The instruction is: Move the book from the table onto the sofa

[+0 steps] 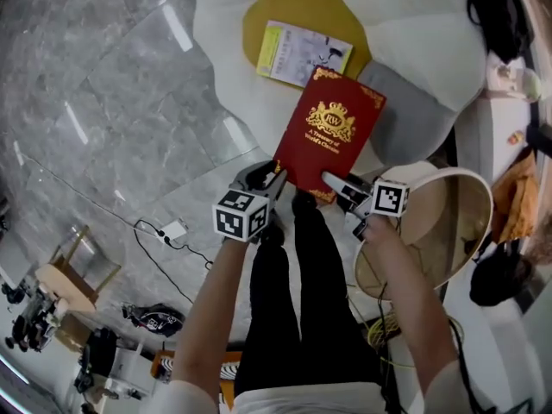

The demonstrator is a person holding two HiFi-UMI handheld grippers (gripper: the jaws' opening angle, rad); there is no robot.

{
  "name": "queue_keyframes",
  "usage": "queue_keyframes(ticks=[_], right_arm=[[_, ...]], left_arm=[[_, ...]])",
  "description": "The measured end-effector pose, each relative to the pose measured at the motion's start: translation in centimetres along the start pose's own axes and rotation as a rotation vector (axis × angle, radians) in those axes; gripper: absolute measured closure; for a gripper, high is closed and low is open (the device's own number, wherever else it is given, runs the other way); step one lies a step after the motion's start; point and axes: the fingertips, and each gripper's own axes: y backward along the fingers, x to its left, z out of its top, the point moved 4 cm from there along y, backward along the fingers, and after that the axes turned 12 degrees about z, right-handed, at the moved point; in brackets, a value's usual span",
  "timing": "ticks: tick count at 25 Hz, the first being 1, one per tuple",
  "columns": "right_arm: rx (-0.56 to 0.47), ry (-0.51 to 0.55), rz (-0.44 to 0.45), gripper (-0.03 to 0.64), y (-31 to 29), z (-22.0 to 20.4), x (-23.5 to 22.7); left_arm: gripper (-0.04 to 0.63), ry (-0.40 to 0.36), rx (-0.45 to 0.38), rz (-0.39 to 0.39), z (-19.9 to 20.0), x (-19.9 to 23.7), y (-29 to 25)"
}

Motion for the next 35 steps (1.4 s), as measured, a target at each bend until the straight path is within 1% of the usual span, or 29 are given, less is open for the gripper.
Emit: queue_keyframes(ticks=[5,6,8,9,10,12,15,17,19,21,22,26,29,33,35], right_arm=[[-0.009,-0.01,-0.032,0.362,-1.2,2.2,-3.3],[-0.014,-0.023,-0.057,0.362,-1.3,2.5,-4.1],[-0.023,-0.094,-0.163,0.362,-1.1,2.6,-5.8],[-0.019,-0.118,-0.212,0.362,-1.0,2.7,-6.6],[-0.011,-0.122,-0.242,0.362,-1.0,3.0,-7.2],[0.008,-0.097,-0.267,0.362,-1.3,3.6,-7.9],[0.015,-0.068,-0.265,0.36,-1.8,4.1,-9.2],[0.014,-0.066,-0.309,0.36,-1.7,4.2,-10.0],[0.037,-0.041,-0.369,0.36,-1.6,4.1,-10.6],[0.056,-0.01,-0.413,0.36,-1.3,4.0,-10.7],[0.047,0.001,-0.43,0.36,-1.1,4.1,-10.6],[-0.041,0.066,-0.508,0.327,0.3,5.6,-9.4],[-0.09,0.105,-0.55,0.325,2.0,6.3,-8.6],[-0.171,0.163,-0.601,0.325,4.4,6.9,-6.5],[-0.201,0.189,-0.595,0.328,5.1,7.0,-4.6]], left_arm=[[0.473,-0.018,0.033,-0.021,-0.2,-0.3,-3.5],[0.474,-0.02,0.042,-0.023,-0.3,-0.3,-4.1],[0.474,-0.024,0.064,-0.027,-0.6,-0.3,-5.3],[0.474,-0.028,0.074,-0.032,-0.7,-0.4,-5.8],[0.474,-0.033,0.083,-0.038,-0.8,-0.5,-6.4],[0.474,-0.046,0.098,-0.051,-1.1,-1.0,-7.3],[0.474,-0.046,0.115,-0.066,-1.8,-1.6,-8.4],[0.474,-0.042,0.119,-0.072,-2.0,-1.9,-9.1],[0.473,-0.044,0.121,-0.078,-2.2,-2.1,-9.6],[0.474,-0.047,0.127,-0.085,-2.5,-2.5,-10.2],[0.474,-0.047,0.131,-0.09,-2.7,-2.7,-10.5],[0.474,-0.048,0.142,-0.104,-3.1,-3.3,-11.0],[0.474,-0.044,0.137,-0.112,-3.1,-3.8,-10.6],[0.474,-0.046,0.112,-0.117,-2.6,-4.1,-8.4],[0.485,-0.039,0.084,-0.121,-2.1,-4.1,-6.3]])
